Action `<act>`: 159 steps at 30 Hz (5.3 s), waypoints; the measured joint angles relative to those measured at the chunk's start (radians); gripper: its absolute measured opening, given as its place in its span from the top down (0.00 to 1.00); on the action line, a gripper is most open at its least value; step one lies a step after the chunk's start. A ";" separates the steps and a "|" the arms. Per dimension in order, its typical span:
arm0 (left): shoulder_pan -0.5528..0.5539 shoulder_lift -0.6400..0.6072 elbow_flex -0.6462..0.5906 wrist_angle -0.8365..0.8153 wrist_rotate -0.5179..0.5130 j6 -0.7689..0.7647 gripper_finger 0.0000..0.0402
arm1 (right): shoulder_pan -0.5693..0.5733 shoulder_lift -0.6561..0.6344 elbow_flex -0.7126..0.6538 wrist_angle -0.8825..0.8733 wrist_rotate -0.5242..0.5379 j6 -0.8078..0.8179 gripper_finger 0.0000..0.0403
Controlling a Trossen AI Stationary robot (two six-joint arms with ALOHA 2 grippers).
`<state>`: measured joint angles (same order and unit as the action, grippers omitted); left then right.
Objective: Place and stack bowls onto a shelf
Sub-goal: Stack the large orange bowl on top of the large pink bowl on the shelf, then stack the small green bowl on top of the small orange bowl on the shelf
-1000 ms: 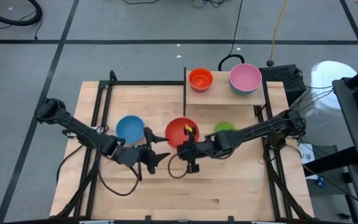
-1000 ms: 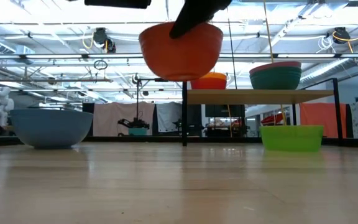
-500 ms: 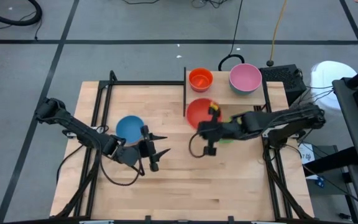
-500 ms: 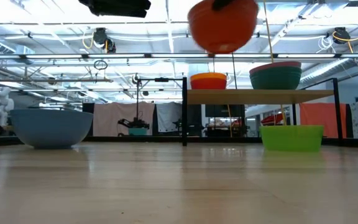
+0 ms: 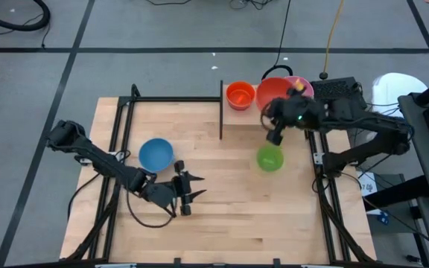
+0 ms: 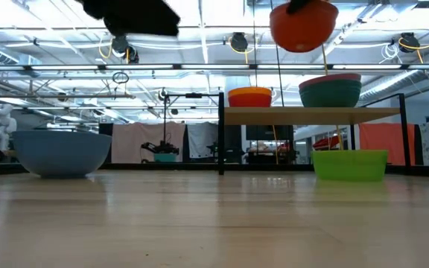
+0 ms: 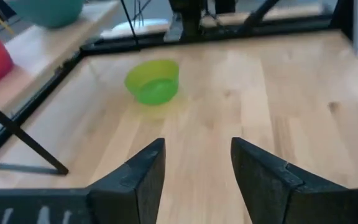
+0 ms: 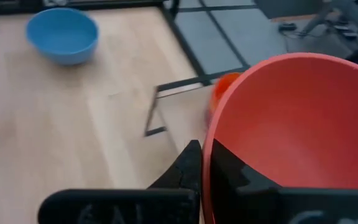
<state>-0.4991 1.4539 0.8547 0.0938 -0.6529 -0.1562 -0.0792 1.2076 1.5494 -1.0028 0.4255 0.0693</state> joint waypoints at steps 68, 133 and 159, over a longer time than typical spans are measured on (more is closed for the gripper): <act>0.044 0.228 0.000 0.455 0.159 0.133 0.62 | -0.482 -0.048 -0.198 0.027 -0.058 0.068 0.84; 0.051 0.227 0.000 0.433 0.158 0.162 0.62 | -0.494 -0.121 -0.270 0.245 -0.062 -0.007 0.94; 0.019 0.227 0.000 0.425 0.157 0.148 0.62 | -0.568 -0.108 -0.365 0.421 -0.143 -0.016 1.00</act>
<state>-0.4797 1.6810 0.8547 0.5186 -0.4957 -0.0086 -0.6468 1.0994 1.1847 -0.5815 0.2825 0.0535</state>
